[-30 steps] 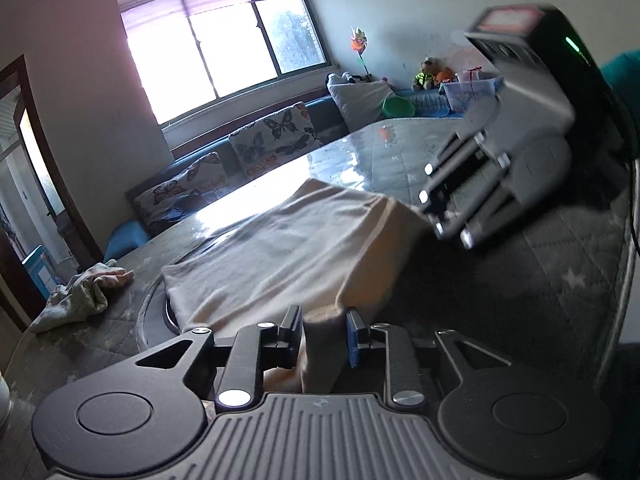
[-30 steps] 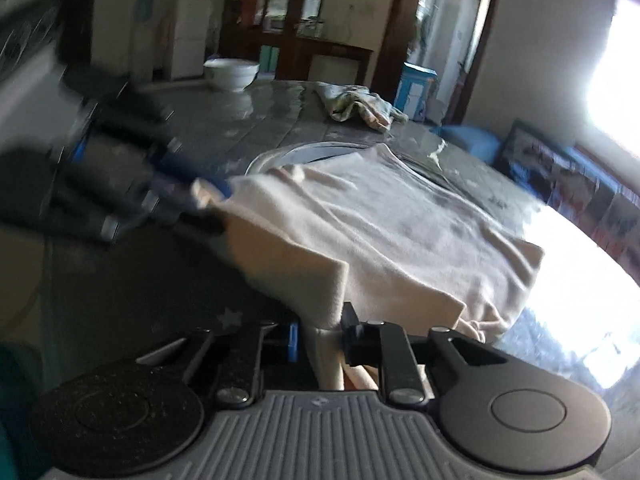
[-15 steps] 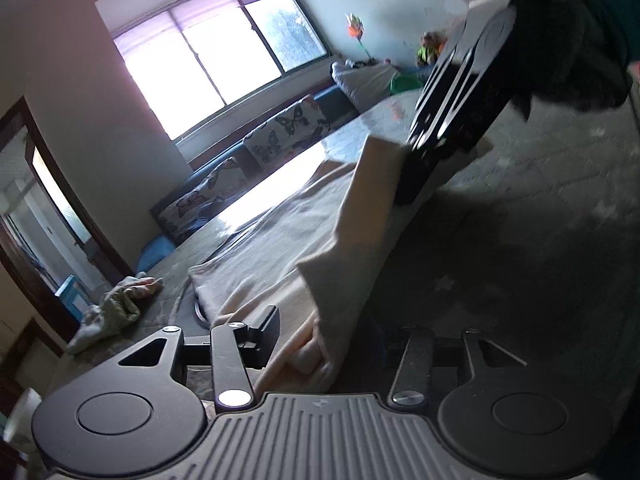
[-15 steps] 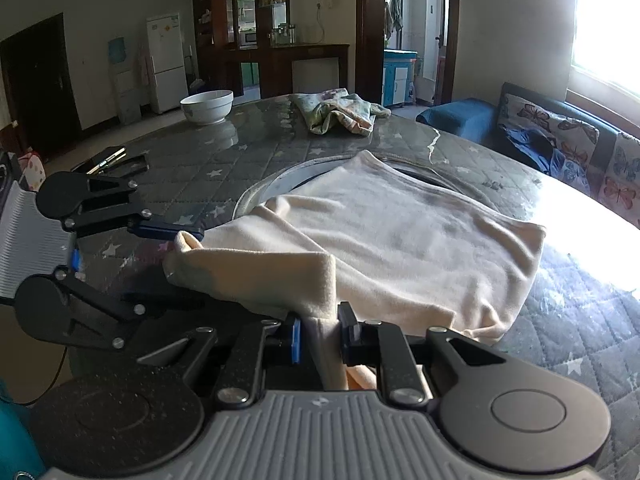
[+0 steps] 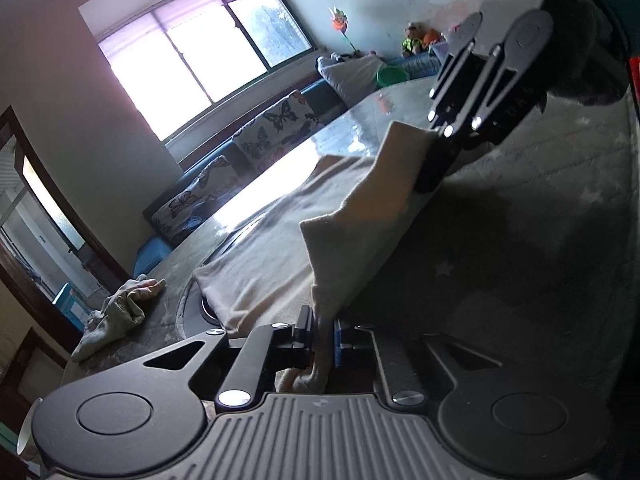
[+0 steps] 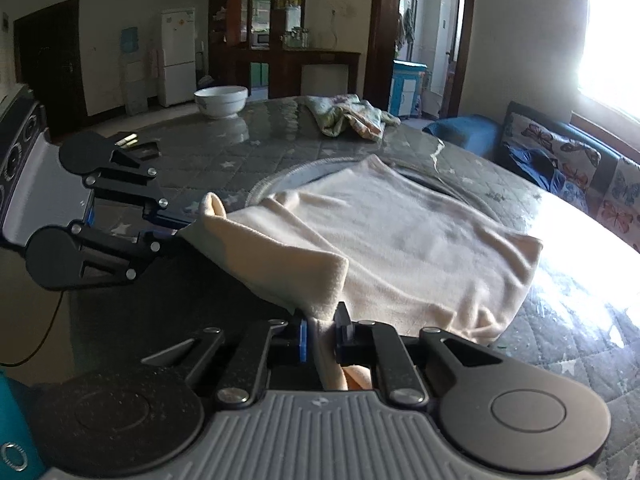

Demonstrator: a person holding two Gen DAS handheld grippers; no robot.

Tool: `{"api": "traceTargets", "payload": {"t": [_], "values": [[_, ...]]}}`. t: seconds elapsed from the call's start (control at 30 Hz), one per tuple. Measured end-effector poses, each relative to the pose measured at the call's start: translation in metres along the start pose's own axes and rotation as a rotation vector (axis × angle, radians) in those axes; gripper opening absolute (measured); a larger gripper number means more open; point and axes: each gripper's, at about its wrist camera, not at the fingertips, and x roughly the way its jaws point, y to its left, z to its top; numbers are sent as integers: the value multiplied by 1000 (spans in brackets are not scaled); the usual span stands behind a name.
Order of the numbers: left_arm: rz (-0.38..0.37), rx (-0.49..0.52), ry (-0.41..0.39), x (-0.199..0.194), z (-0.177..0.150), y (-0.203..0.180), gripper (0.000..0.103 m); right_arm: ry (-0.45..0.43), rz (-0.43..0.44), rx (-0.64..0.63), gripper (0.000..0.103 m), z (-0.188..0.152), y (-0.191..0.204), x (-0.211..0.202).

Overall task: Fold clothes
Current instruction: 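Lift the hem with both grippers and carry it over the folded body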

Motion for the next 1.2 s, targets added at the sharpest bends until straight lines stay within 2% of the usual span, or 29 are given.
{"api": "traceTargets", "payload": {"t": [0.17,0.3,0.47,0.57,0.73,0.93,1.1,1.2], "values": [[-48,-3,-21,-33,6,-2,11,-2,34,-26,11,-3,15,-30],[-136,-37,-25,-71,9,-6,11,7,81,-36,11,-7,31,-63],[-230,-83,-18,-112,12,-13,11,48,166,-40,11,-14,58,-104],[-246,-104,-18,-119,16,-11,11,77,192,-51,10,-17,70,-114],[-227,-100,-43,-103,27,1,11,68,171,-43,10,-6,58,-117],[-195,-125,-69,-54,45,31,11,44,100,-6,9,19,18,-100],[-168,-168,-28,8,52,51,11,37,35,25,9,38,-20,-68],[-150,-209,25,49,49,57,11,49,-19,51,9,40,-43,-32]]}}
